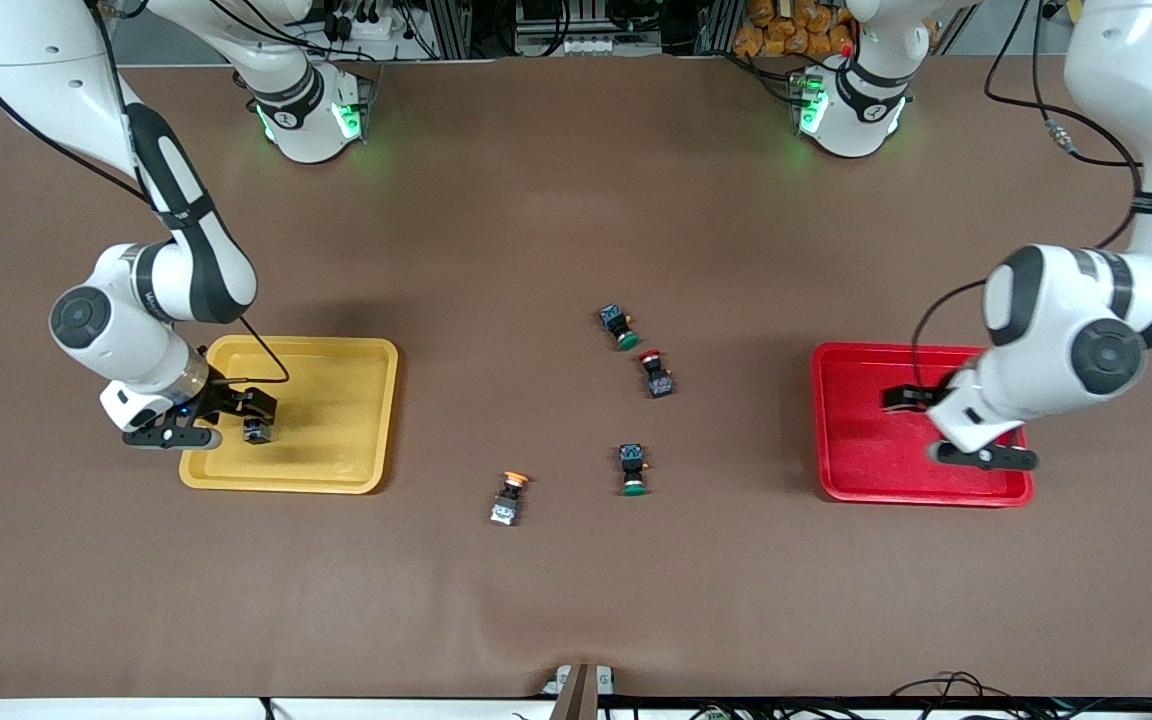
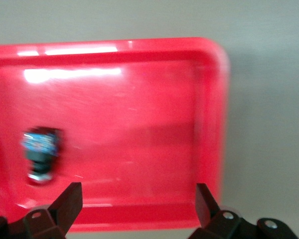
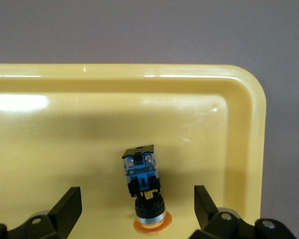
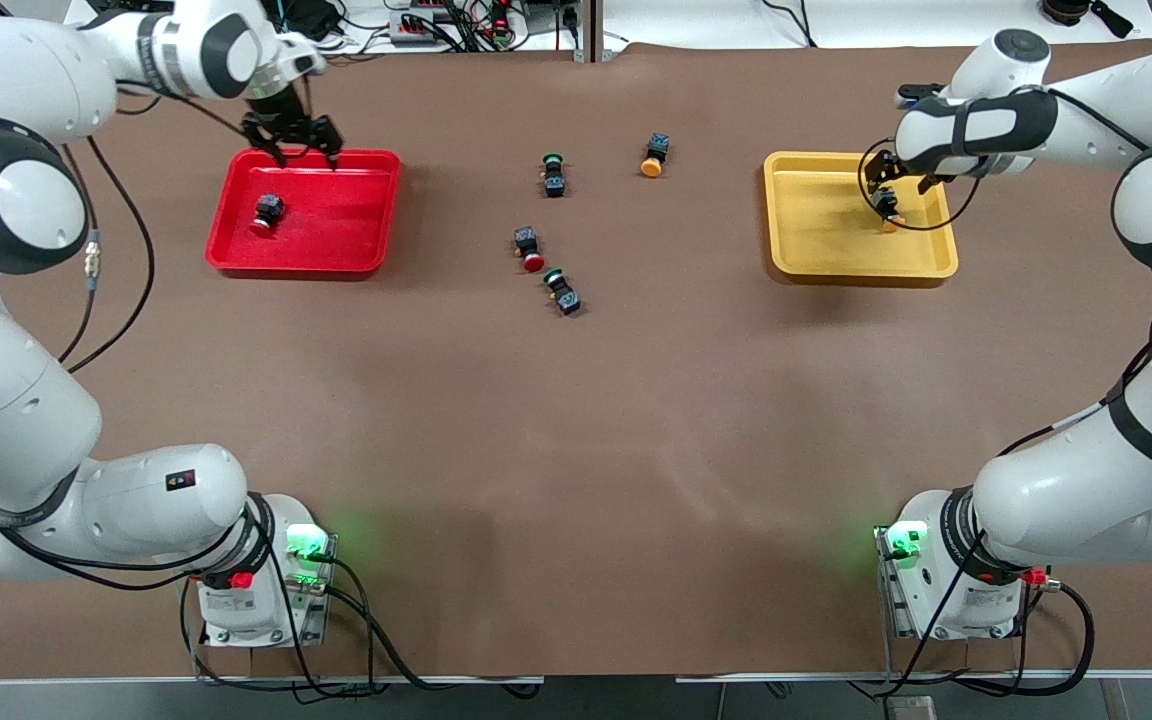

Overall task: Place red and yellow buttons in trays
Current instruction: 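Release both buttons and move both grippers back toward the remaining buttons, then grasp another orange button with the right gripper while the left gripper grasps red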

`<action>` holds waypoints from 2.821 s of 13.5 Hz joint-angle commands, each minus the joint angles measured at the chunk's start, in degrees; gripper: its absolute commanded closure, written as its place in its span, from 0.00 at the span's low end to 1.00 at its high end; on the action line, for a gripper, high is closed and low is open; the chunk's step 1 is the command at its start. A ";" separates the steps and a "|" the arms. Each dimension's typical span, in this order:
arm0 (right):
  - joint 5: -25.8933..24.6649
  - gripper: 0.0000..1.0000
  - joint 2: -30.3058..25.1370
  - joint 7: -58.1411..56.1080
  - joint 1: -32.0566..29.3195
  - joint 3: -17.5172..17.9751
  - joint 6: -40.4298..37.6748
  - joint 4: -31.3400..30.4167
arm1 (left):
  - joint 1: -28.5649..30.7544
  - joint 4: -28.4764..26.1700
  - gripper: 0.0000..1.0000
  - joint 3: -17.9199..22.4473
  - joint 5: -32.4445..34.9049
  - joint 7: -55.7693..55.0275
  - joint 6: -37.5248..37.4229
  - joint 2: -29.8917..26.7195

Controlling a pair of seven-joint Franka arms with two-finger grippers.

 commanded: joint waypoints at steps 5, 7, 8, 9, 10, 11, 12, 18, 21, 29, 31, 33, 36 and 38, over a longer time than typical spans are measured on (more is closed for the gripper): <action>0.23 0.00 7.39 15.05 10.22 0.00 -20.46 26.62 | -10.90 5.91 0.00 -6.99 0.61 -31.15 -0.84 5.82; 0.05 0.00 12.84 26.40 15.83 0.00 -20.02 33.66 | -15.04 7.76 0.00 -6.90 1.23 -37.58 -0.05 8.72; -0.12 0.00 15.73 31.76 18.30 0.00 -19.76 37.17 | -16.71 8.73 0.00 -6.73 1.23 -39.78 -0.05 10.12; -0.12 0.00 19.24 35.99 20.24 0.00 -18.80 41.38 | -17.69 9.70 0.00 -6.72 1.23 -41.45 0.56 11.44; -0.12 0.00 22.24 39.43 21.65 0.00 -16.35 44.56 | -18.57 10.05 0.00 -6.72 1.23 -42.60 1.53 12.76; -0.12 0.00 24.62 42.51 23.06 0.09 -11.98 46.07 | -19.62 9.97 0.00 -6.64 1.32 -43.74 3.62 13.90; -0.12 0.00 26.47 45.50 24.20 0.09 -7.32 46.52 | -20.50 9.97 0.00 -6.38 1.32 -45.24 5.47 15.13; -0.47 0.00 35.18 51.07 29.04 -0.17 3.44 50.56 | -33.33 9.97 0.00 3.90 1.32 -49.46 10.14 17.69; -0.83 0.00 36.15 50.98 29.57 -0.35 4.41 50.83 | -33.60 9.62 0.00 4.43 2.62 -49.56 10.41 18.05; -1.00 0.98 36.77 50.98 30.10 -0.52 4.33 50.83 | -31.50 9.71 1.00 4.44 3.86 -48.68 8.75 15.07; -1.00 1.00 36.25 50.80 29.66 -0.52 3.98 50.74 | -29.40 9.97 1.00 4.44 3.87 -43.79 3.84 12.00; -0.83 1.00 34.23 50.71 29.22 -0.52 3.19 50.65 | -24.84 9.88 1.00 4.18 3.60 -35.10 -2.04 8.40; -0.83 1.00 28.97 50.28 27.56 -0.44 -6.61 50.56 | -17.37 9.71 1.00 3.82 3.07 -19.73 -7.41 5.05; -0.30 1.00 23.35 49.14 23.97 0.26 -16.88 50.56 | -12.97 9.62 1.00 3.82 3.07 -10.23 -8.83 4.34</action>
